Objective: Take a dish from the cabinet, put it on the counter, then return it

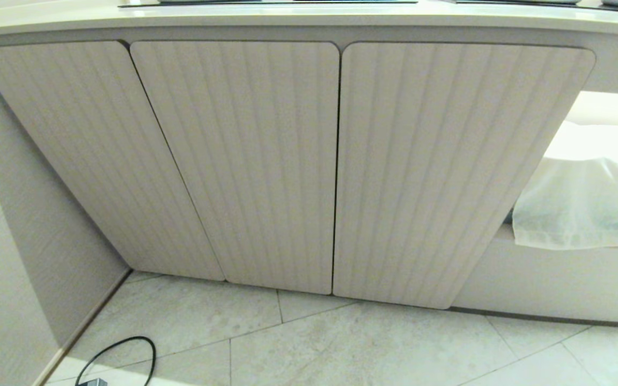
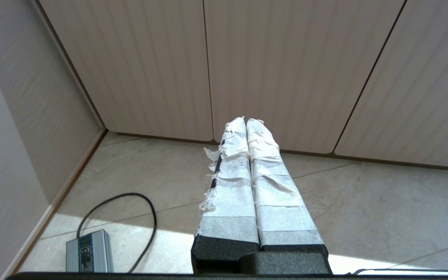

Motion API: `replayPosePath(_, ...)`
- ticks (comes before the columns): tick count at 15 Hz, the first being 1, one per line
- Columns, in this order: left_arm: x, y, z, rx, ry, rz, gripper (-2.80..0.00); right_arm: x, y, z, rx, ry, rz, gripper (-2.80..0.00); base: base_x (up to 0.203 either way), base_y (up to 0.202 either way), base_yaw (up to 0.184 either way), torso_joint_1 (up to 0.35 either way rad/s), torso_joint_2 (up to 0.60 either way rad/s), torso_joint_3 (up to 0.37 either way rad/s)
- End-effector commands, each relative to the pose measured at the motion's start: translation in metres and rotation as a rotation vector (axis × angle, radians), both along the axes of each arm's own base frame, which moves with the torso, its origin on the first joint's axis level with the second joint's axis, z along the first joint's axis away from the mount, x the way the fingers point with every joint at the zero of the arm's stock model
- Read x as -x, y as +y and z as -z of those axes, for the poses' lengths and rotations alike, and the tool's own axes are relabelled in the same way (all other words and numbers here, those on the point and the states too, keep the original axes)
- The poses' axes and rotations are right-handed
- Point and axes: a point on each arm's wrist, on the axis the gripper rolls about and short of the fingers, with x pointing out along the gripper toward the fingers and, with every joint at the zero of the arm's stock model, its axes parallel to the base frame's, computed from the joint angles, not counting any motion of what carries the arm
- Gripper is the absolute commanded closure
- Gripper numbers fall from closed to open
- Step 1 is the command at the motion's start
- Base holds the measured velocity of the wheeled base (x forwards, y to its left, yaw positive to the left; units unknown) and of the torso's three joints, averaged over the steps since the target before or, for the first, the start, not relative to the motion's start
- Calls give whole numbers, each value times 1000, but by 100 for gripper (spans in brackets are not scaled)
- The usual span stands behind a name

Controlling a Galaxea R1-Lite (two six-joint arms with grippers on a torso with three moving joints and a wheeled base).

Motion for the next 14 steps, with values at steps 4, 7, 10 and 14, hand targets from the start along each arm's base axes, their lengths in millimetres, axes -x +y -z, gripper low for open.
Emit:
replayPosePath(4, 0, 0, 0, 1, 0, 0, 0, 0, 0, 1, -19, 2, -2, 0, 0, 0, 0, 0, 0, 0)
replayPosePath(7, 0, 0, 0, 1, 0, 0, 0, 0, 0, 0, -69, 2, -1, 0, 0, 0, 0, 0, 0, 0)
replayPosePath(10, 0, 0, 0, 1, -1, 0, 0, 0, 0, 1, -69, 4, 1, 0, 0, 0, 0, 0, 0, 0)
replayPosePath(14, 0, 0, 0, 1, -1, 0, 0, 0, 0, 1, -77, 4, 1, 0, 0, 0, 0, 0, 0, 0)
